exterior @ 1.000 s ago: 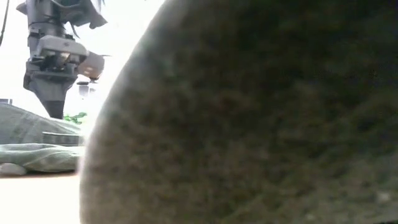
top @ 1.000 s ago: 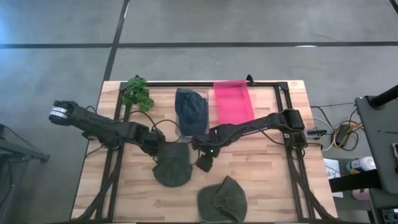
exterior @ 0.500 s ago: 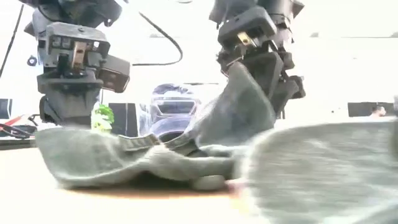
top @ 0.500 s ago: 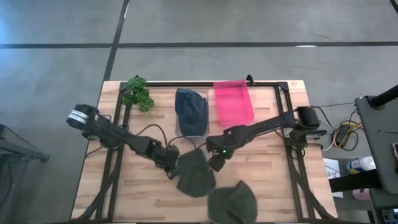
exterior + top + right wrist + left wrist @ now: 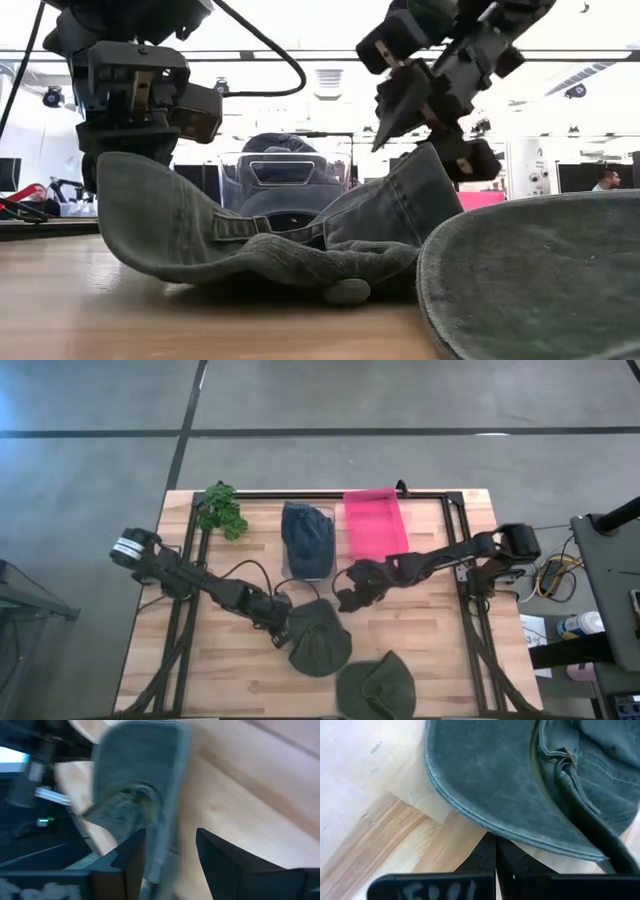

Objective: Pick & Place hat
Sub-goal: Put the left green cap into the red bin

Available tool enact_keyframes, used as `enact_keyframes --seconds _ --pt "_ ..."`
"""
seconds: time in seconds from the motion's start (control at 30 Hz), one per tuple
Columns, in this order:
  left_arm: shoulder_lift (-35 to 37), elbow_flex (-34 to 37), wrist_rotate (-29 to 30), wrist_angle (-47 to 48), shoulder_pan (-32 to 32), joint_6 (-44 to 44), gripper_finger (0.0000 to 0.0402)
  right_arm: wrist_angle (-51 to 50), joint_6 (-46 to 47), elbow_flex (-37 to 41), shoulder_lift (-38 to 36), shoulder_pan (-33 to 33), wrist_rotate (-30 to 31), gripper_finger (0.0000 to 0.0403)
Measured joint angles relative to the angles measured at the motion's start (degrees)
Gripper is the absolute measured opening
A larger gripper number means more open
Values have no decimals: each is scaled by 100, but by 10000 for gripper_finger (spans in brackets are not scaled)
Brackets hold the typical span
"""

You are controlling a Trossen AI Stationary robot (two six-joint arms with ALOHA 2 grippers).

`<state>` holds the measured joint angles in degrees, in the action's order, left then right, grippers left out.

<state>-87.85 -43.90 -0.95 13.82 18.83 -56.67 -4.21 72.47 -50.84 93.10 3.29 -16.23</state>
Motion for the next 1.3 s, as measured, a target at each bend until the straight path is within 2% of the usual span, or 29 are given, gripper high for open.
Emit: enact_keyframes --seconds 0.13,0.4,0.57,0.7,0.8,0.93,1.1,1.23,1.3 --pt "-29 1 49 -70 -26 99 0 664 138 10 360 20 -76 190" --pt "-70 4 59 -184 -122 175 0 456 -77 -485 1009 17 -79 206" --pt "-85 7 61 -176 -149 282 0 479 -101 -638 1324 7 -186 184" --pt "-84 7 61 -181 -151 377 0 430 -307 -687 1407 2 -150 144" --pt "-3 1 54 -148 -151 404 0 438 -630 -711 1273 -9 -138 95" --pt "364 -169 48 357 -149 365 0 111 -1261 -707 977 -9 47 23" --pt "1143 -389 245 1153 -101 244 0 -563 -2232 -705 298 24 788 13" --pt "1853 -417 600 1218 -98 124 0 -774 -3308 -702 -571 144 1131 13" --pt "2150 -396 864 1207 -101 25 0 -1105 -3604 -716 -1060 253 1499 13"
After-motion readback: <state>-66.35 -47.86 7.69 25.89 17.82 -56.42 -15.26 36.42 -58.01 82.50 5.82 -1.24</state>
